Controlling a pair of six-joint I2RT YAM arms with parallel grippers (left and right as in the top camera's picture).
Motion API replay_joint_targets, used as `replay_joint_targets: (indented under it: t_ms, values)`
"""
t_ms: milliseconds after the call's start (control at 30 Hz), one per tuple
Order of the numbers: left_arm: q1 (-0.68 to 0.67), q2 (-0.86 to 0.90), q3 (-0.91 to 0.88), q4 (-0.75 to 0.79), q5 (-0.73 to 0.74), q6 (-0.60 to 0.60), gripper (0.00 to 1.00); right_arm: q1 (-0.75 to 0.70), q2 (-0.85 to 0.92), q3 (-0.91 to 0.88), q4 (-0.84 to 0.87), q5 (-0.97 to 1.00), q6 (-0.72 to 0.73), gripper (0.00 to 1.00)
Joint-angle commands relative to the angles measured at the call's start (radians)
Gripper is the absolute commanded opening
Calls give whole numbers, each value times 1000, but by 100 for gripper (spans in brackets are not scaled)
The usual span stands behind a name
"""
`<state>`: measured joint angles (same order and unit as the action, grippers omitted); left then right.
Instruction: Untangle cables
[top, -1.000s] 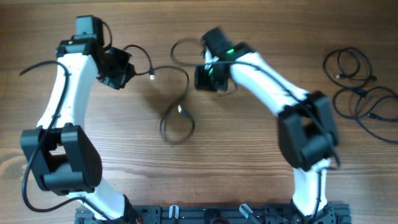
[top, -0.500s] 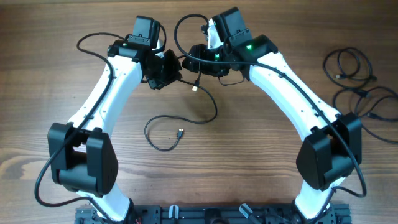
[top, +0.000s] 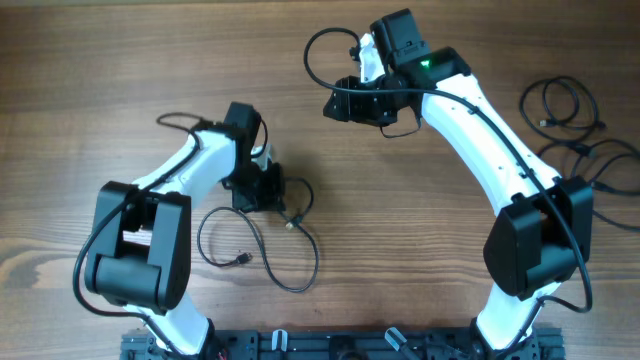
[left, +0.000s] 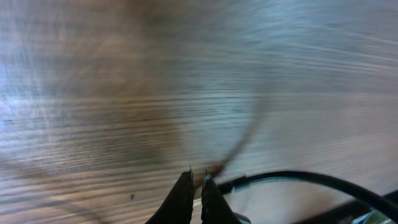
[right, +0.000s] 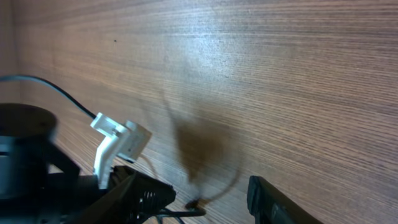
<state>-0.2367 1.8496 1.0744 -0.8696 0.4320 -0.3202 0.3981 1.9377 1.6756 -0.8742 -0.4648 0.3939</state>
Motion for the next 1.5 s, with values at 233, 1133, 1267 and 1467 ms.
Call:
replay_joint_targets:
  t_ms: [233, 1133, 1267, 1467]
  values:
    - [47, -8, 156, 83, -26, -311, 100, 5, 22, 0, -50, -15, -63, 61]
    - [-11, 14, 517, -123, 31, 28, 100, -209, 23, 0, -101, -37, -153, 69]
    - [232, 13, 517, -96, 12, -159, 100, -65, 74, 0, -46, 307, -104, 79]
    - [371, 13, 516, -145, 11, -135, 100, -5, 166, 0, -214, 265, 2, 82]
